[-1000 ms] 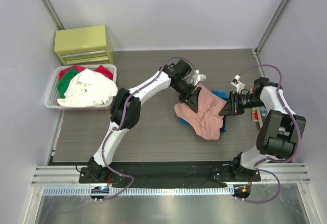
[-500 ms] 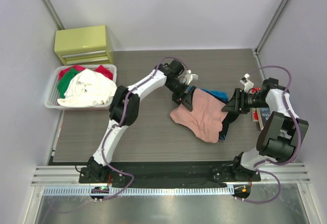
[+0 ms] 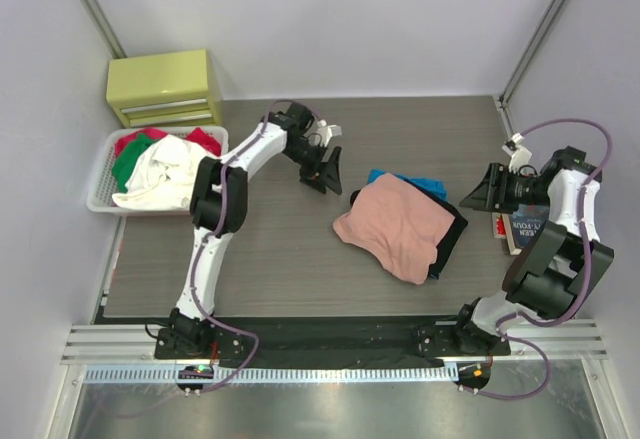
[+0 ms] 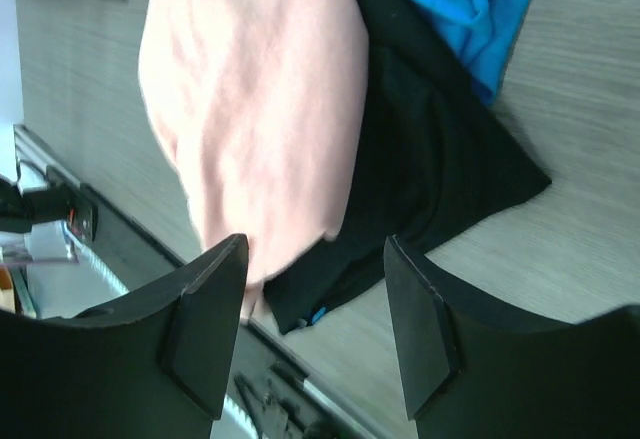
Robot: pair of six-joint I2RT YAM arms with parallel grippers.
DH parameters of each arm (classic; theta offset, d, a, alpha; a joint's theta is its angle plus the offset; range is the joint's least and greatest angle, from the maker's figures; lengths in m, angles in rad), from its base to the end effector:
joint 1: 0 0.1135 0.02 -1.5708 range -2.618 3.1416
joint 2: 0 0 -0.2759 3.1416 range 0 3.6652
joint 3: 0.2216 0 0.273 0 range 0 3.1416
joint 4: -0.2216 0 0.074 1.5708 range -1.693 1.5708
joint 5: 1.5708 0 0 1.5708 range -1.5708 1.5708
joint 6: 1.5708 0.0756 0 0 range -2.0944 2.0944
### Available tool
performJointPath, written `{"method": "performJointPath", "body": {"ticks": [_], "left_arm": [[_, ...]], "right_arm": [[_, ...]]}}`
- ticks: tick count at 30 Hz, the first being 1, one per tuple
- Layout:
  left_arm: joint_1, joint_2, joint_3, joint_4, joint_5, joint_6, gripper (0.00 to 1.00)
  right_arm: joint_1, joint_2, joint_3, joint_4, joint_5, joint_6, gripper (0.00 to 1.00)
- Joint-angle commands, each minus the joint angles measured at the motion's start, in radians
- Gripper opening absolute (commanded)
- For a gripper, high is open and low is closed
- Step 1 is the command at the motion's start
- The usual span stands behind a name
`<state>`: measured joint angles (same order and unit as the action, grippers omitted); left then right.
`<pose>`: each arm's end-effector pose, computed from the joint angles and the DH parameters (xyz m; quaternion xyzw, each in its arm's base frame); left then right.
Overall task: Fold and stack the t-shirts
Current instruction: Put the neatly folded tshirt into the corner of the board with the right arm
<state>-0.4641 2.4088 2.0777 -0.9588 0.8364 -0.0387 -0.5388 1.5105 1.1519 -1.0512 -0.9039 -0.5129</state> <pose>0.4497 -0.2879 0.1485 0.2466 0.8724 -0.4213 0.0239 0.2821 -0.0994 0.2324 -0.0235 0.8971 0.3402 0.2811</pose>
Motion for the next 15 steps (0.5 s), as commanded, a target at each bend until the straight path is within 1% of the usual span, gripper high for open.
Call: {"method": "performJointPath", "body": {"ticks": [1, 2, 3, 4, 5, 6, 7, 8, 9, 10, 11, 12, 13, 15], "left_arm": [[0.07, -0.207, -0.03, 0.021, -0.022, 0.034, 0.74], [0.076, -0.285, -0.045, 0.025, -0.057, 0.058, 0.71], [0.081, -0.321, -0.056, 0.031, -0.142, 0.068, 0.6], [0.079, -0.368, -0.068, 0.049, -0.19, 0.072, 0.15], [0.079, -0.451, -0.102, 0.066, -0.233, 0.069, 0.0], [0.079, -0.502, -0.122, 0.081, -0.344, 0.072, 0.0], [0.076, -0.551, -0.148, 0.136, -0.411, 0.079, 0.0], [0.071, -0.607, -0.222, 0.181, -0.506, 0.079, 0.0], [0.068, -0.737, -0.27, 0.227, -0.576, 0.083, 0.0], [0.067, -0.794, -0.321, 0.289, -0.705, 0.085, 0.0], [0.067, -0.862, -0.403, 0.378, -0.759, 0.085, 0.0], [0.068, -0.943, -0.428, 0.403, -0.805, 0.103, 0.0], [0.067, -0.98, -0.447, 0.408, -0.892, 0.114, 0.0], [0.081, -1.037, -0.465, 0.433, -0.965, 0.129, 0.0]], "right_arm": [[-0.02, -0.084, 0.153, -0.284, -0.058, -0.255, 0.61], [-0.016, -0.096, 0.172, -0.364, -0.062, -0.31, 0.58], [-0.018, -0.134, 0.19, -0.397, -0.064, -0.338, 0.47], [-0.015, -0.159, 0.204, -0.406, -0.047, -0.346, 0.34], [0.018, -0.192, 0.2, -0.37, -0.021, -0.313, 0.01], [0.051, -0.258, 0.169, -0.316, 0.012, -0.253, 0.01], [0.104, -0.298, 0.143, -0.27, 0.06, -0.222, 0.01], [0.232, -0.329, 0.109, -0.148, 0.174, -0.182, 0.01], [0.3, -0.357, 0.032, -0.083, 0.241, -0.07, 0.01], [0.345, -0.386, -0.003, -0.032, 0.279, -0.04, 0.01], [0.376, -0.381, -0.03, 0.03, 0.299, -0.012, 0.01], [0.407, -0.357, -0.053, 0.046, 0.289, 0.019, 0.01], [0.411, -0.293, -0.055, 0.056, 0.266, 0.03, 0.01], [0.422, -0.228, -0.05, 0.075, 0.209, 0.034, 0.01]]}}
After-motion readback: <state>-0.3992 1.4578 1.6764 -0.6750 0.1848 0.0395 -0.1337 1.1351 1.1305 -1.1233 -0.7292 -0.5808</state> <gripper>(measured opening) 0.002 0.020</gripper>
